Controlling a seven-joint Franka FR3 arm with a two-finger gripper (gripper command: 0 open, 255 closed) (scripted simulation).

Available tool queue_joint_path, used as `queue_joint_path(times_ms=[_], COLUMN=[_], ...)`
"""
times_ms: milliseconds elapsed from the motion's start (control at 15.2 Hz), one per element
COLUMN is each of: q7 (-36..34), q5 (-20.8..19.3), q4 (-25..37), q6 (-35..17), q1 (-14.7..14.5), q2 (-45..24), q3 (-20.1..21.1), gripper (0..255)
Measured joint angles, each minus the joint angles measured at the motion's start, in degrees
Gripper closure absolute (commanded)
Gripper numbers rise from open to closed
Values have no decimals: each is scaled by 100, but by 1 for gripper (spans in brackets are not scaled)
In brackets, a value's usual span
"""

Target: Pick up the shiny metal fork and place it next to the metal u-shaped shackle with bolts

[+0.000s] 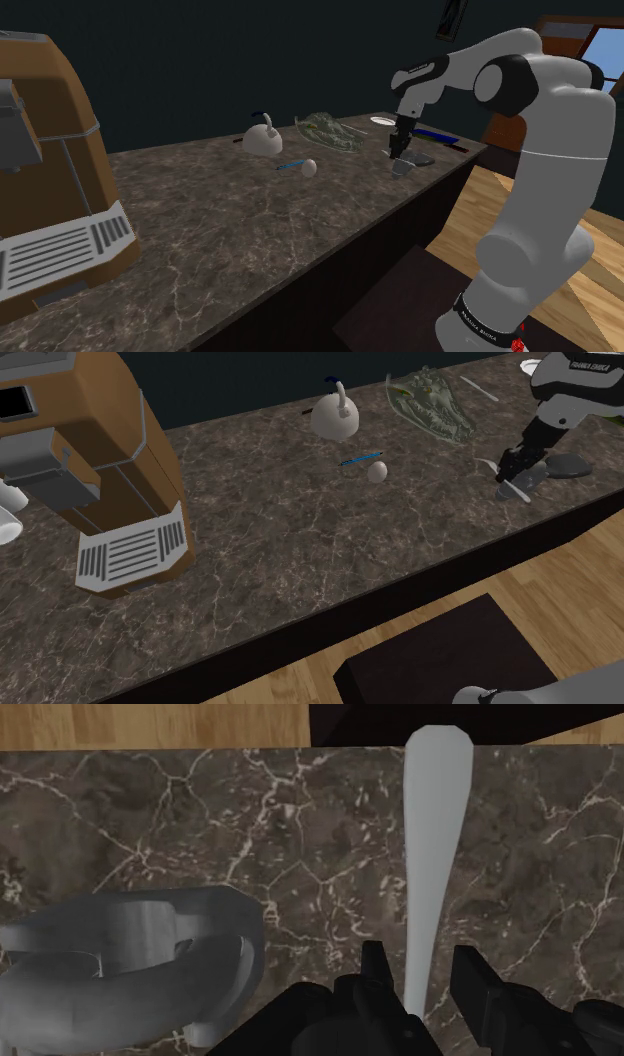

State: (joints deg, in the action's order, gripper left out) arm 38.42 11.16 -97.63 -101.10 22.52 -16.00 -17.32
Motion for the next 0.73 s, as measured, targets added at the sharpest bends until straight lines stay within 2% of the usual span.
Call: queue_joint_path(times_ms=[726], q7=[132], q5=[122], q4=[-472], q6=[-733], q1=[3], q2=[-283], q3=[41], gripper=[255])
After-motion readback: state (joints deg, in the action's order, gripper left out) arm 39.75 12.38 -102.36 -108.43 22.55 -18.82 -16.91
